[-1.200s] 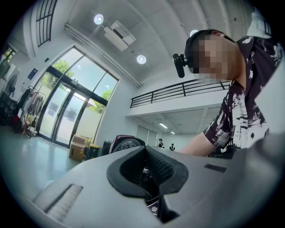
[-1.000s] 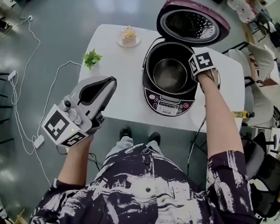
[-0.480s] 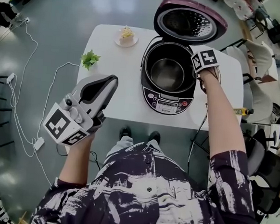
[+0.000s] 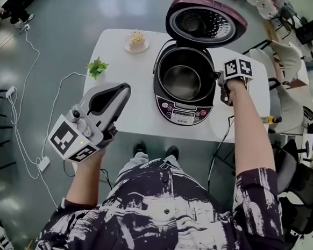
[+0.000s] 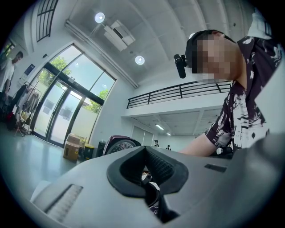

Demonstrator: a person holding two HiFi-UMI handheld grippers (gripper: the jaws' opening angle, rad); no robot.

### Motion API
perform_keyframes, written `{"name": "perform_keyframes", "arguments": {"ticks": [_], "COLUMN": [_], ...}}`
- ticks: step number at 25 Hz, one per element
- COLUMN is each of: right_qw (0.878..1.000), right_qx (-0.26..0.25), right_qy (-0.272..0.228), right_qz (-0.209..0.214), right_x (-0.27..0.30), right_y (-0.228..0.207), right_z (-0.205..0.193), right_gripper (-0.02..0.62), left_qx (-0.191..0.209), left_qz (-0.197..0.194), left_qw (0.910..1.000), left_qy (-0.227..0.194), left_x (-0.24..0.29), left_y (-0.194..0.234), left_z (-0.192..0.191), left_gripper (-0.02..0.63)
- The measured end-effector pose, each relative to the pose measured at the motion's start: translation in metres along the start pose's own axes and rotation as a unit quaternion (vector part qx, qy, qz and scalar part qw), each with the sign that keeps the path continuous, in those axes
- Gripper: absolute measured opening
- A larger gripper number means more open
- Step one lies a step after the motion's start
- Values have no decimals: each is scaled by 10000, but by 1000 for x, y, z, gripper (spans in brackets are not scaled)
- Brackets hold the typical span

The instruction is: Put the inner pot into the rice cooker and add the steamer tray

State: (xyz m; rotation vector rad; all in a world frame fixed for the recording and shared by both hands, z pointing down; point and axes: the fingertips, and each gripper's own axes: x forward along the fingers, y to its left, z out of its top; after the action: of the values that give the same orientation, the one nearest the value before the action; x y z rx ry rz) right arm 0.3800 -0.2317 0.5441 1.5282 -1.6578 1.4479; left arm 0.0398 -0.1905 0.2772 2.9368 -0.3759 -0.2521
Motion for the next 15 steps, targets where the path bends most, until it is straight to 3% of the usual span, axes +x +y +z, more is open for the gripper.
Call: {"name": "perform_keyframes", "arguments": {"ticks": [7, 15], "right_qw": [9964, 9843], "right_qx": [499, 202], "right_qy": [-371, -1127], "right_qz": [574, 1344], "right_x": [-14, -68], "right_y": [-5, 5], "right_z": [-10, -15], "right_gripper": [21, 9], "left_qx": [21, 38], "left_qz": [-176, -740], "left_qw": [9998, 9970], "left_qy": [59, 204], "left_x": [14, 59], "left_y": [-14, -49], "left_z": [-3, -9], "left_gripper": [5, 5]}}
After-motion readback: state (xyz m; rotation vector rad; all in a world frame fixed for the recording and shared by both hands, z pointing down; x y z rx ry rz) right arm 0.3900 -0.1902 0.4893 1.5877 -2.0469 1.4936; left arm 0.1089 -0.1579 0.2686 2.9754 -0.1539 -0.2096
